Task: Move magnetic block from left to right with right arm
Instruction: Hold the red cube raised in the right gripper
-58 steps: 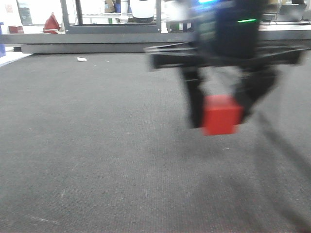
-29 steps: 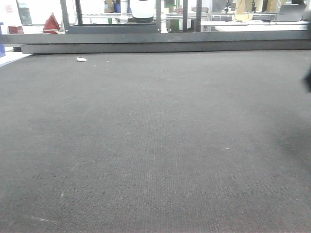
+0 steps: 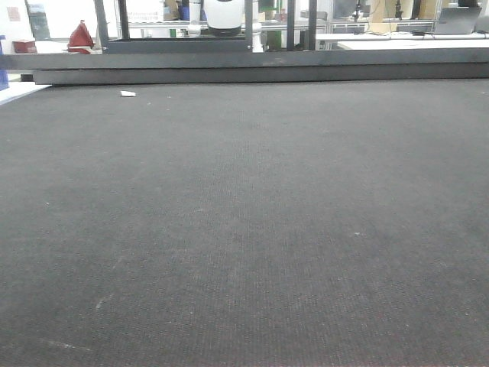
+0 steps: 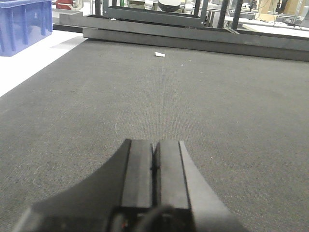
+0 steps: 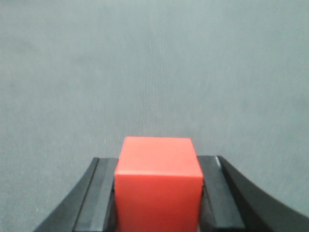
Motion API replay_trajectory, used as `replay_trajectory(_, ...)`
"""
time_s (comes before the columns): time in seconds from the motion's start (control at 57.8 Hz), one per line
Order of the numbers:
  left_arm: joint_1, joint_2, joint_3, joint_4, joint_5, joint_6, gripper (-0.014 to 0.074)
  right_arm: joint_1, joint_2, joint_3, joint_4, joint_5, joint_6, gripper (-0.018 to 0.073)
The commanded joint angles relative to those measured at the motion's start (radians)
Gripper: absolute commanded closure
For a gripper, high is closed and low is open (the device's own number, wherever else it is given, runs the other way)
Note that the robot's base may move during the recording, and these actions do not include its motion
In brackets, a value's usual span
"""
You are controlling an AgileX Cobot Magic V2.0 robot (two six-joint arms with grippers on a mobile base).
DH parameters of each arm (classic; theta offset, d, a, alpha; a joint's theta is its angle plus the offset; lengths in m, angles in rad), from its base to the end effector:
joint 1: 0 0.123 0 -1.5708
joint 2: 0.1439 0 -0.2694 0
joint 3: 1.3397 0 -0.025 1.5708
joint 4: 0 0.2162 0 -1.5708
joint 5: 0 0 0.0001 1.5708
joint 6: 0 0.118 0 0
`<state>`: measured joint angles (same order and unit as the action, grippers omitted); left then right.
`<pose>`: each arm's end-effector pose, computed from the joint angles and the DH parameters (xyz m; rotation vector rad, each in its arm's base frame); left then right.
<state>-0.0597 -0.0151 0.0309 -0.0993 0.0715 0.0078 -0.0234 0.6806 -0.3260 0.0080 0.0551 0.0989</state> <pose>0.0645 -0.0047 0.1979 -0.0192 1.5718 -0.1241 0.1441 -0.0033 0.2503 0.1230 1.8897 0.0573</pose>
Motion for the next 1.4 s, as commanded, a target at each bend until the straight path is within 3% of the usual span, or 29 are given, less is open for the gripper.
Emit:
replay_trajectory(0.0,0.003,-0.009,0.010,-0.003,-0.084,-0.008,0.0722,-0.007,-0.081,0.008,-0.049,-0.127,-0.014,0.0305)
replay_trajectory(0.138,0.003,-0.009,0.010,-0.003,-0.084,-0.008,0.0722,-0.007,-0.205,0.028,-0.106,-0.117,-0.014,0.0305)
replay_trajectory(0.485,0.003,-0.009,0.010,-0.003,-0.084,-0.008,0.0722,-0.007,-0.441,0.028,-0.109,-0.117,-0.013,0.0305)
replay_trajectory(1.385,0.003,-0.009,0.010,-0.003,-0.084,-0.008,0.0722,-0.007,-0.448,0.028,-0.109,-0.114,-0.013,0.0305)
